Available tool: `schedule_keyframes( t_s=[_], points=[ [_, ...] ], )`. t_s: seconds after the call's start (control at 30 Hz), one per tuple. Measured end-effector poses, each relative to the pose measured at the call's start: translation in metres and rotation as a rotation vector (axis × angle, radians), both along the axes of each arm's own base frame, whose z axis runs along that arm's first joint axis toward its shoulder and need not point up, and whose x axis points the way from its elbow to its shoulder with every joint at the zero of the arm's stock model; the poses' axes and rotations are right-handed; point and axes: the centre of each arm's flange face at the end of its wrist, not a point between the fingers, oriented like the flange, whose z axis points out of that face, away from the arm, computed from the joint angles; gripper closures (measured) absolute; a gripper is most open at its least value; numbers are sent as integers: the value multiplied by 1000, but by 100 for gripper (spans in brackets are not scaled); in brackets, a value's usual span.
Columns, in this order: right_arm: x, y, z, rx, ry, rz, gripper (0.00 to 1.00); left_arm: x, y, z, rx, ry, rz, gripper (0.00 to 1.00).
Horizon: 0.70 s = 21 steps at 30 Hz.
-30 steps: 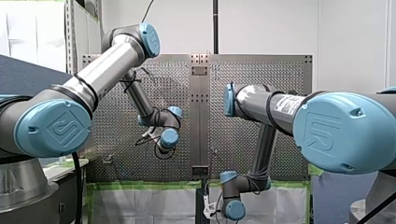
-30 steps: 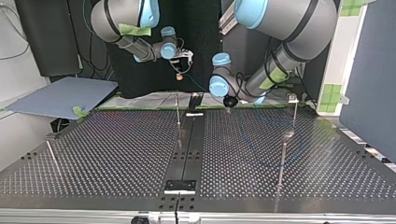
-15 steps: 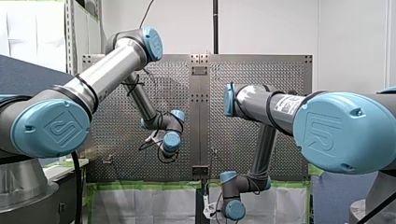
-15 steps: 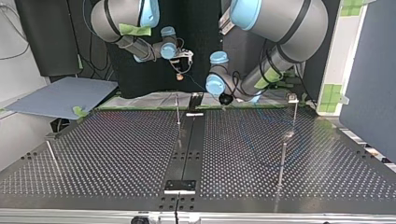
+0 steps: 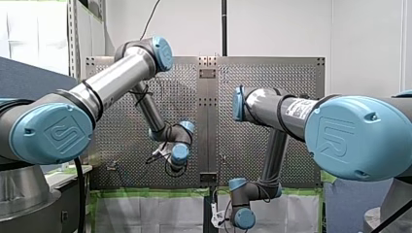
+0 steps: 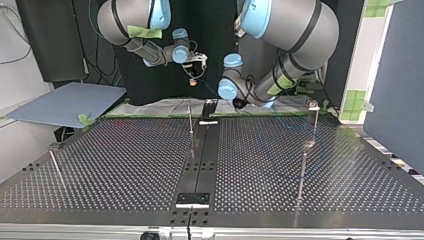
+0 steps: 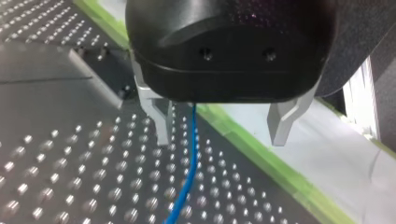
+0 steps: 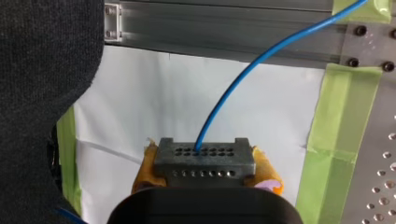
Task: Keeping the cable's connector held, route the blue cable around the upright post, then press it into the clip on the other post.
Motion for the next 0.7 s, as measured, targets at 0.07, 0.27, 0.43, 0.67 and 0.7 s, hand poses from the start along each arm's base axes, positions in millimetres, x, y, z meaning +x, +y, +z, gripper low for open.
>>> schedule_keyframes(
  t_s=[0.07,0.27,0.43,0.67,0.7],
  points=[
    [0,0,0,0,-1,2,100,-1,-3,-5,-3,5,-2,1],
    [2,1,0,0,-3,11,100,0,-9,-7,-26,-1,0,1],
    [3,2,1,-1,-4,24,100,0,-12,-7,-44,-4,1,1],
    [4,3,1,-1,-3,43,100,-4,-20,-13,-75,9,-13,1],
    [4,3,1,0,-4,45,100,-4,-20,-15,-74,13,-13,1]
  ],
)
